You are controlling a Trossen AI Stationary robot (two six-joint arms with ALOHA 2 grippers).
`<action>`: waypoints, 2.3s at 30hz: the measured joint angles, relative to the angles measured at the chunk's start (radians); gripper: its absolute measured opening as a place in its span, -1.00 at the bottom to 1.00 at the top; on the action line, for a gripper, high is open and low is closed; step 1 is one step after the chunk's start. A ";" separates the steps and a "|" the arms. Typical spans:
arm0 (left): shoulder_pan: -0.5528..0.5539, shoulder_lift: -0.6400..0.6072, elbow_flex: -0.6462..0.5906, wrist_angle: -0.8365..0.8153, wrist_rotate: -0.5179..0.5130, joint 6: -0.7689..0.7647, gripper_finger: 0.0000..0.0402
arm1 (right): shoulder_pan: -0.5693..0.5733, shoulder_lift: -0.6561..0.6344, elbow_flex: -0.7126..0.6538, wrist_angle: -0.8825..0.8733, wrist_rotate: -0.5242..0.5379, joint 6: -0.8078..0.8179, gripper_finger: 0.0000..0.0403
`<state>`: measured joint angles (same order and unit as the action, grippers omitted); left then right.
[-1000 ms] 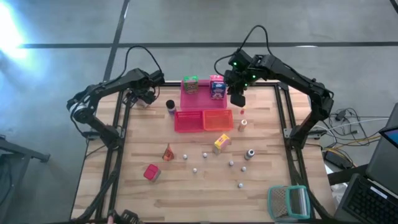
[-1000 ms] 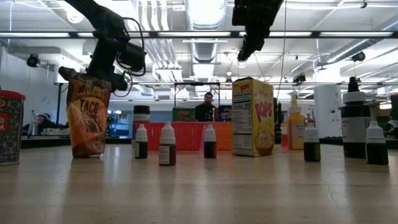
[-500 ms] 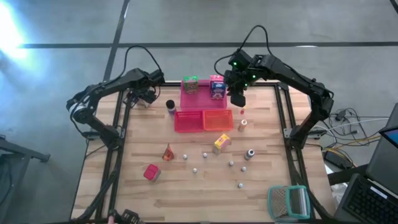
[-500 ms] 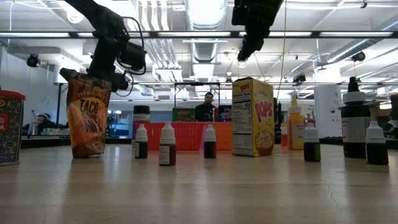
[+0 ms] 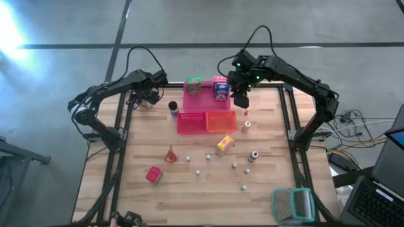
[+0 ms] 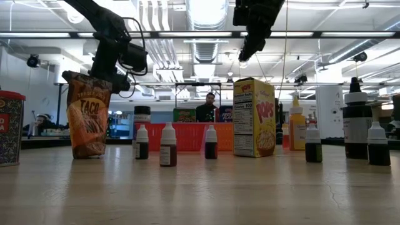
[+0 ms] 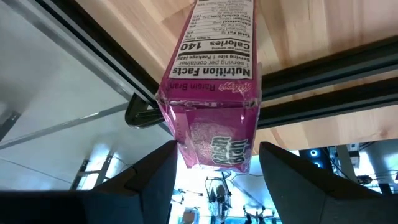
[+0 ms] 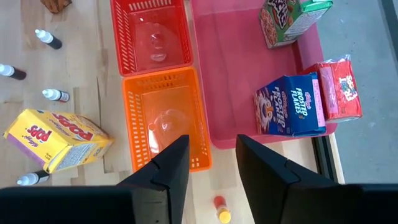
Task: Pick & Place Kitchen Items
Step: Put the violet cereal box into the pink bin
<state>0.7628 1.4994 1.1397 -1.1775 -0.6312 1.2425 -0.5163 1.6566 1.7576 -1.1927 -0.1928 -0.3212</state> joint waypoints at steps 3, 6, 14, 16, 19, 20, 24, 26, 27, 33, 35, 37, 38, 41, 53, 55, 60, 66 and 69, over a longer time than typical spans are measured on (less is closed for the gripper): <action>0.000 0.000 0.001 0.001 0.000 -0.009 0.15 | 0.000 0.000 0.000 0.000 0.000 0.000 -0.34; 0.000 0.000 0.005 0.004 0.001 -0.027 0.15 | 0.000 0.000 0.000 -0.003 0.000 -0.001 -0.36; 0.000 0.000 0.005 0.004 0.000 -0.031 0.15 | 0.000 0.000 0.000 -0.004 0.000 -0.004 -0.51; 0.000 0.000 0.004 0.003 0.000 -0.031 0.15 | 0.000 0.000 0.000 -0.004 0.000 -0.004 -0.56; 0.000 0.000 0.001 0.003 0.000 -0.031 0.15 | 0.000 0.000 0.000 -0.004 0.000 -0.004 -0.61; 0.000 0.000 0.001 0.003 0.000 -0.031 0.15 | 0.000 0.000 0.000 -0.004 0.000 -0.004 -0.63; 0.000 0.016 0.000 0.001 -0.002 -0.039 0.15 | 0.000 0.000 0.000 -0.004 0.000 -0.004 -0.68; 0.001 0.030 0.000 -0.004 -0.013 -0.050 0.15 | 0.000 0.000 0.000 -0.004 0.000 -0.004 -0.68; 0.002 0.038 0.000 -0.011 -0.020 -0.058 0.15 | 0.000 0.000 0.000 -0.004 0.000 -0.004 -0.68; 0.005 0.070 0.000 -0.017 -0.035 -0.085 0.15 | 0.002 0.000 0.000 -0.005 0.000 -0.004 -0.61; 0.005 0.081 0.000 -0.003 0.020 -0.109 0.15 | 0.002 0.000 0.000 -0.005 0.000 -0.004 -0.58; 0.005 0.096 0.000 0.008 0.038 -0.135 0.15 | 0.002 0.000 0.000 -0.005 0.000 -0.004 -0.55; 0.005 0.103 0.000 0.008 0.038 -0.142 0.15 | 0.002 0.000 0.000 -0.005 0.000 -0.004 -0.53; 0.008 0.120 0.000 0.007 0.039 -0.147 0.15 | 0.002 0.000 0.000 -0.007 -0.001 -0.004 -0.48; 0.041 0.156 0.000 0.007 0.035 -0.150 0.15 | 0.002 0.000 0.000 -0.008 -0.001 -0.001 -0.36; 0.041 0.155 0.000 0.007 0.036 -0.150 0.15 | 0.002 0.000 0.000 -0.008 -0.001 -0.001 -0.34; 0.041 0.155 0.000 0.008 0.036 -0.150 0.04 | 0.002 0.000 0.000 -0.008 0.000 0.000 -0.32; 0.041 0.155 0.000 0.008 0.038 -0.151 -0.20 | 0.002 0.000 0.000 -0.015 0.000 0.004 -0.39; 0.041 0.153 0.000 0.007 0.038 -0.151 -0.28 | 0.002 0.000 0.000 -0.033 0.000 0.005 -0.45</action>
<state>0.8040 1.6527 1.1397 -1.1706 -0.5930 1.0918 -0.5148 1.6569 1.7573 -1.2257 -0.1932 -0.3158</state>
